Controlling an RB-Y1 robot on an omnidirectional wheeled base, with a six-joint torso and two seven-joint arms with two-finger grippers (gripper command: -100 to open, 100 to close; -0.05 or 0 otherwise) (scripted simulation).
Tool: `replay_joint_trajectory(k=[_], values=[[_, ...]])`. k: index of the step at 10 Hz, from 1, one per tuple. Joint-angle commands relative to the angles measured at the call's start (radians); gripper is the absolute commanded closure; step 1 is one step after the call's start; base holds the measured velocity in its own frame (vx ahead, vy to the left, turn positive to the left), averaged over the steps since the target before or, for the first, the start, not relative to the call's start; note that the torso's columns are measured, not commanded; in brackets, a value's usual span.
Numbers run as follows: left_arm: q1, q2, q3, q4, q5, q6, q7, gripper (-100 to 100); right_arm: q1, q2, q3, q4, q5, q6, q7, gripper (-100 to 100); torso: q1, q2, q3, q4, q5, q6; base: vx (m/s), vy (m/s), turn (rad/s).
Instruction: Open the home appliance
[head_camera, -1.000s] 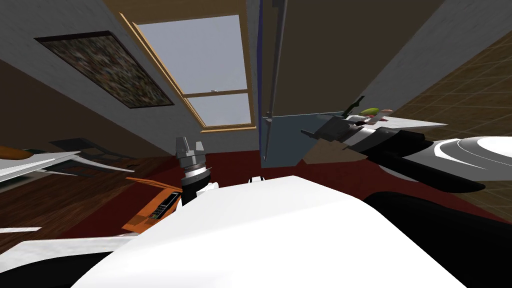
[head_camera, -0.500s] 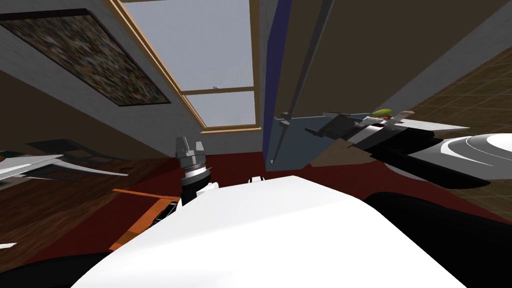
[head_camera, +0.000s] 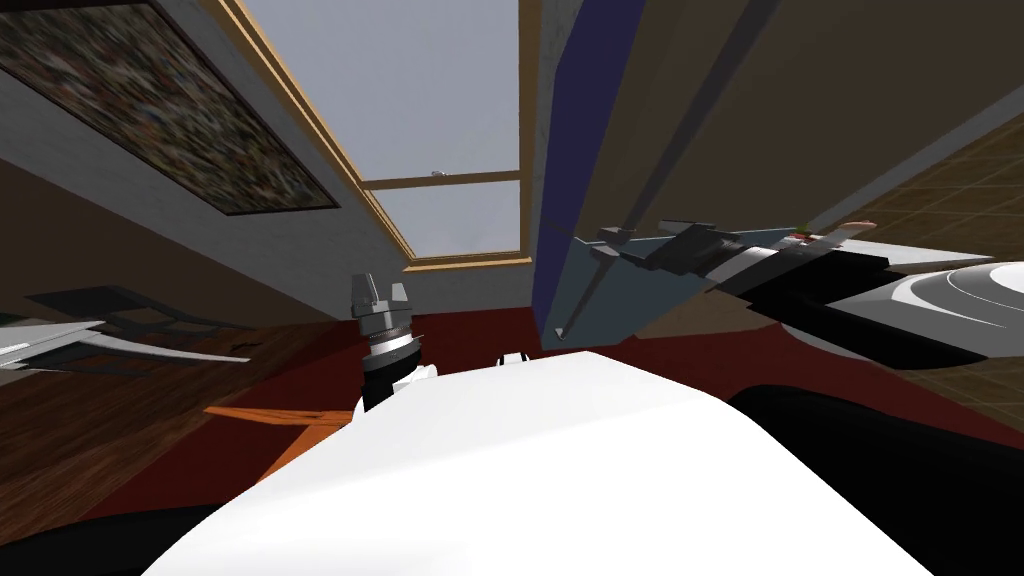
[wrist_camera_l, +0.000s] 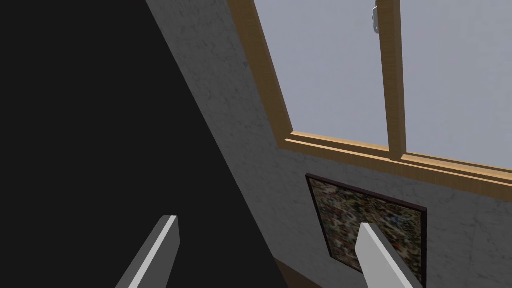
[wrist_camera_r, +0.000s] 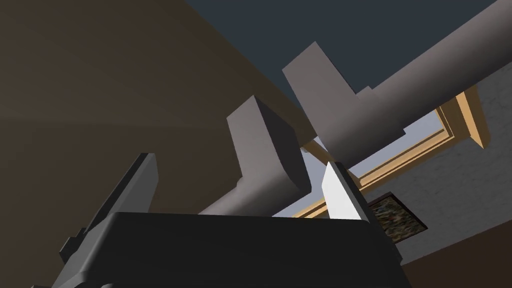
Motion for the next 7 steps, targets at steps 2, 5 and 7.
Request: replay_joint_trajectory(k=[2, 5, 7], values=[[0.000, 0.000, 0.000, 0.000, 0.000, 0.000, 0.000, 0, 0.017, 0.000, -0.012, 0.021, 0.006, 0.015, 0.003, -100, 0.012, -0.016, -0.012, -0.005, 0.006, -0.014, 0.114, 0.124, -0.081], [0.000, 0.000, 0.000, 0.000, 0.000, 0.000, 0.000, 0, 0.015, 0.003, -0.005, 0.024, 0.005, 0.009, 0.006, 100, 0.002, -0.010, -0.007, -0.003, 0.002, -0.006, -0.062, -0.028, 0.009], [-0.001, 0.001, 0.000, 0.000, 0.000, 0.000, 0.000, 0, 0.006, -0.001, 0.001, 0.021, 0.002, 0.002, 0.008, 100, -0.007, 0.004, 0.000, 0.003, 0.001, -0.003, -0.253, -0.182, 0.179]])
